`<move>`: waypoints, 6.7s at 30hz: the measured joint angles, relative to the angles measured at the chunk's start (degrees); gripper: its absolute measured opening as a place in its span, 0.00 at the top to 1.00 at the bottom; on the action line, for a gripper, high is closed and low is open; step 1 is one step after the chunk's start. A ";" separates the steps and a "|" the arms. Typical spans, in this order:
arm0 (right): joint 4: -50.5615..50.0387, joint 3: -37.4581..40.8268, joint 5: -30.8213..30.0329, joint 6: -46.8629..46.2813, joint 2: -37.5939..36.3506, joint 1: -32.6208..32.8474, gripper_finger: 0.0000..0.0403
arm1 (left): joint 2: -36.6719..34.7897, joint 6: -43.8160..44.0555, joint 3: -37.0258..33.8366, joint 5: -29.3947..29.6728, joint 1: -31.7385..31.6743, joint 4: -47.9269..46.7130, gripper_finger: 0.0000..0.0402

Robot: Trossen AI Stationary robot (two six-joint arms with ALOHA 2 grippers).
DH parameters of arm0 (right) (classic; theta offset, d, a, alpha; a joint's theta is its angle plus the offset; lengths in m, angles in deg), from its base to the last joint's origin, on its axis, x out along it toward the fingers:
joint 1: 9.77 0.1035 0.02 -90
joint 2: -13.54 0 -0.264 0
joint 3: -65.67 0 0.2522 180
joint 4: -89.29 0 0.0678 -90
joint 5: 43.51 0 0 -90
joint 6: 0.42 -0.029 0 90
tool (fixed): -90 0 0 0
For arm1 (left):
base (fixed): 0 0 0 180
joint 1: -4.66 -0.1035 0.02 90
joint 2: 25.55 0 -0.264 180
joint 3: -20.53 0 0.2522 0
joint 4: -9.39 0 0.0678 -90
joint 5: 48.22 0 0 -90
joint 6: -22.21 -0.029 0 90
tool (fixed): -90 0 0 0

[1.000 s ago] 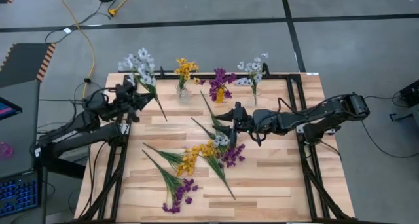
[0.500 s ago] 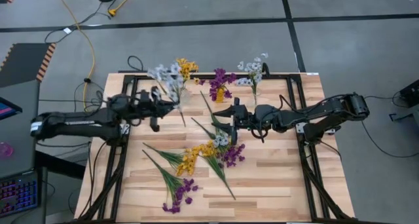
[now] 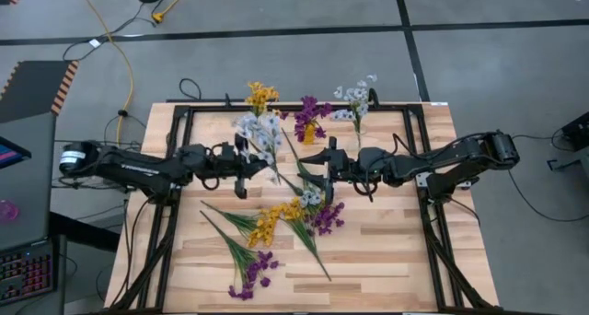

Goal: Sort flowers into vase by color
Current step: Put the left white flowers into the right transparent vase, then put the left yellow flowers into the left transparent vase

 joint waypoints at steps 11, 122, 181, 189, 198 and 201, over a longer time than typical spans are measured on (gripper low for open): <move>0.01 0.00 -0.23 -0.07 0.00 0.27 0.44 | 14.86 -6.09 10.95 4.77 3.67 0.30 1.00; -6.99 19.78 -35.78 13.47 -26.17 -14.38 0.89 | 17.86 -8.49 15.85 7.90 5.23 -8.80 0.57; -16.03 19.71 -56.56 -1.08 -23.50 -6.74 0.40 | 17.88 -7.31 15.85 7.90 5.24 -8.82 0.57; -28.22 19.71 -54.38 -12.18 -29.59 -5.16 0.40 | 17.88 -7.26 15.84 7.90 5.24 -8.80 0.57; -46.31 19.69 -38.59 -26.90 -35.12 -5.77 0.40 | 17.88 -7.22 15.84 7.90 5.26 -8.80 0.57; -49.46 19.69 -31.12 -27.69 -36.17 -5.77 0.40 | 17.88 -7.31 15.83 7.90 5.23 -8.80 0.57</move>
